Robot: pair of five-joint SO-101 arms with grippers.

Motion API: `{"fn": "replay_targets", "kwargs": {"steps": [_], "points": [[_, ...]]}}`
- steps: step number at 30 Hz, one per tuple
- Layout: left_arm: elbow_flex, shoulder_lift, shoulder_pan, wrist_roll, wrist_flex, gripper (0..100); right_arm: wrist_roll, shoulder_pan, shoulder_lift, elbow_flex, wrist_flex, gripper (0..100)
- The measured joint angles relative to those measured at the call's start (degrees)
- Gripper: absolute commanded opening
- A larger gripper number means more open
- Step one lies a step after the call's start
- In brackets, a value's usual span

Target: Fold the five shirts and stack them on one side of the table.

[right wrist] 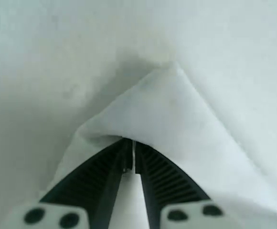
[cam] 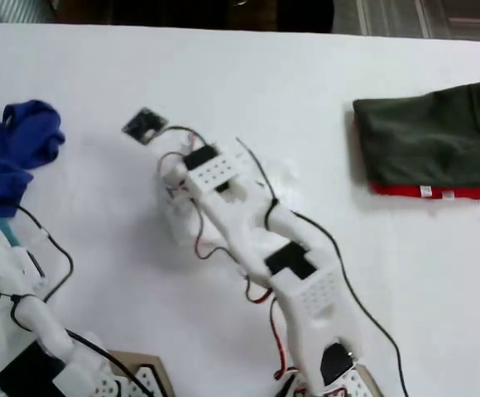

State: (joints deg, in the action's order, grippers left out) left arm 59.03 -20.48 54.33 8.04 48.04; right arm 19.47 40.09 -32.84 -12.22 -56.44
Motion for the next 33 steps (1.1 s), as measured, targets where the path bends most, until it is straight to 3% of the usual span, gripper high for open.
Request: {"fn": "replay_targets", "kwargs": {"steps": [10, 17, 22, 28, 33], "points": [[0.00, 0.00, 0.00, 0.00, 0.00, 3, 0.00, 2.90, -0.70, -11.69, -10.20, 2.1], [0.00, 0.00, 0.00, 0.00, 0.00, 3, 0.00, -2.55, -0.70, -20.31, -31.56, 2.1], [0.00, 0.00, 0.00, 0.00, 0.00, 3, 0.26, -2.29, -0.70, -22.77, -42.11, 2.1], [0.00, 0.00, 0.00, 0.00, 0.00, 3, 3.25, 3.16, -0.70, -18.99, -42.81, 2.1], [0.00, 0.00, 0.00, 0.00, 0.00, 3, 3.34, 6.15, -0.70, -12.40, -35.69, 2.1]]}}
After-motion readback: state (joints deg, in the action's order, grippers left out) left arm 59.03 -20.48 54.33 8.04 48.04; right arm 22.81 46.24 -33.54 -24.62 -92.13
